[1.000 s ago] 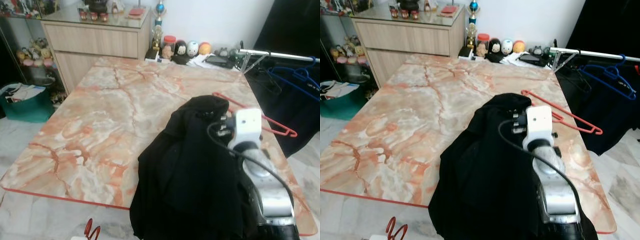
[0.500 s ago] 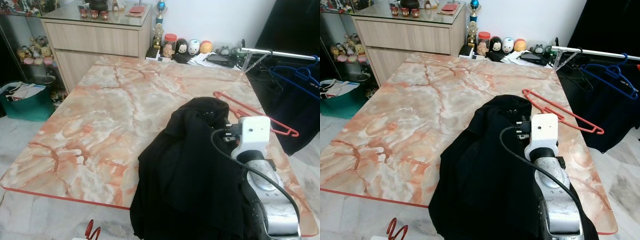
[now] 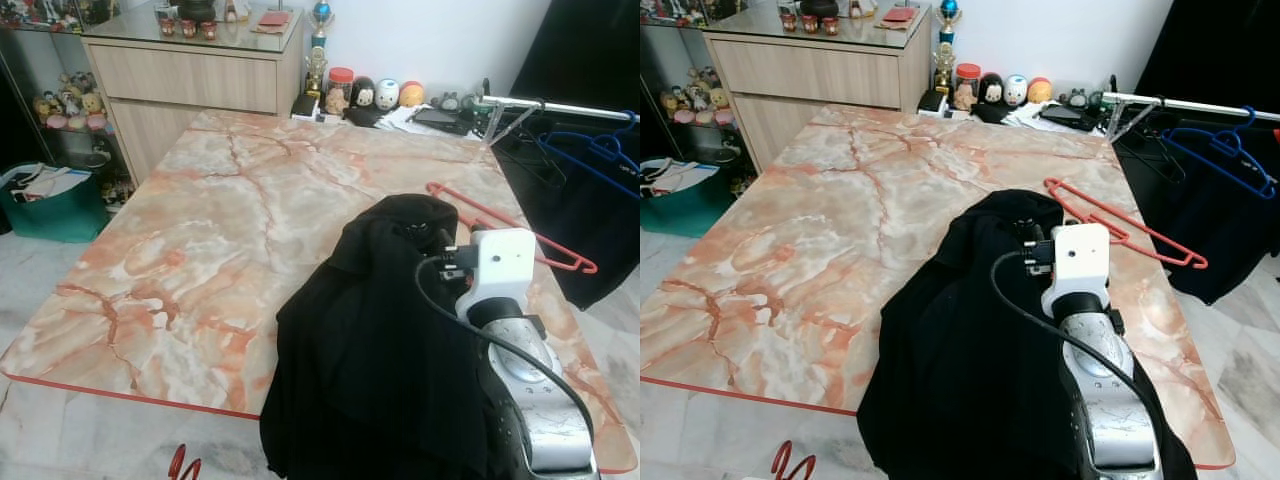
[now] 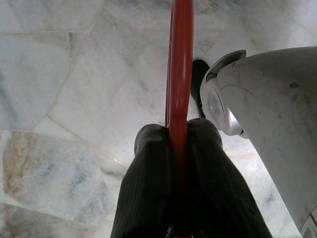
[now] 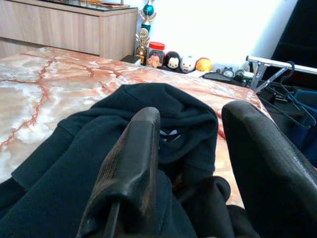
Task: Hang hanger
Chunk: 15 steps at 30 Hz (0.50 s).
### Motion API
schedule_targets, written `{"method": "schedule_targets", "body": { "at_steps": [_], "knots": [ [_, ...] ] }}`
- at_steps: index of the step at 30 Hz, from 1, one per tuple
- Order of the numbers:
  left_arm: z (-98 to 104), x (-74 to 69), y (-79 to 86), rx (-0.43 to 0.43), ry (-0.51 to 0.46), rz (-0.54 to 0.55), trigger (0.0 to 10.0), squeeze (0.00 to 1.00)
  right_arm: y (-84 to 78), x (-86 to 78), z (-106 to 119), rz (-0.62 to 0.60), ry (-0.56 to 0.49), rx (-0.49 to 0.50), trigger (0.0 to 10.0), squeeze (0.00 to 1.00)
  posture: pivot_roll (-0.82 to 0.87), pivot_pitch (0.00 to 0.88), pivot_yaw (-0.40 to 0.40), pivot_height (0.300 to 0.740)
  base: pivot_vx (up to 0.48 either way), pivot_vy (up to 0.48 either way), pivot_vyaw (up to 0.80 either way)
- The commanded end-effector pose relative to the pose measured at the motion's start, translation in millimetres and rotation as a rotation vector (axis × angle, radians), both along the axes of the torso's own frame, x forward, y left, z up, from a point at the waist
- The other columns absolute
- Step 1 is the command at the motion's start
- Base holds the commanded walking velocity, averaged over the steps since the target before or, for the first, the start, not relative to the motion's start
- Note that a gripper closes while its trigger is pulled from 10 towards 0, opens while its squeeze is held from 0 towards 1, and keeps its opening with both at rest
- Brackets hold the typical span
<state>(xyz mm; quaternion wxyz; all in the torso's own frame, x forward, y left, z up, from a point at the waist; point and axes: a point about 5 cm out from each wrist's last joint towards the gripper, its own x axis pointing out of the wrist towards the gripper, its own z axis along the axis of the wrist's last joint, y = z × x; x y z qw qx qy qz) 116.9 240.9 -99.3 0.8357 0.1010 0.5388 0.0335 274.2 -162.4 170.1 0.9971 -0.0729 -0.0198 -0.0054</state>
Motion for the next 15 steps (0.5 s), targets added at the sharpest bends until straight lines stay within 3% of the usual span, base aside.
{"method": "schedule_targets", "body": {
  "at_steps": [1,5,15],
  "knots": [
    [-1.1,-3.3,-0.7,-0.005,0.009,-0.001,10.0,0.00,0.9,1.4,6.3,0.001,-0.031,0.000,10.0,0.00,-0.03,0.000,-0.091,0.740,0.000,0.000,0.00],
    [-1.2,-2.8,-1.6,-0.007,0.006,0.001,10.0,0.00,0.8,1.9,6.7,0.001,-0.034,0.002,10.0,0.00,-0.03,0.000,-0.091,0.740,0.000,0.000,0.00],
    [-0.6,-0.7,-1.5,-0.008,0.000,0.004,10.0,0.00,-0.3,3.9,4.7,-0.004,-0.032,0.001,10.0,0.00,-0.03,0.000,-0.092,0.740,-0.287,0.000,0.00]
  ]
}}
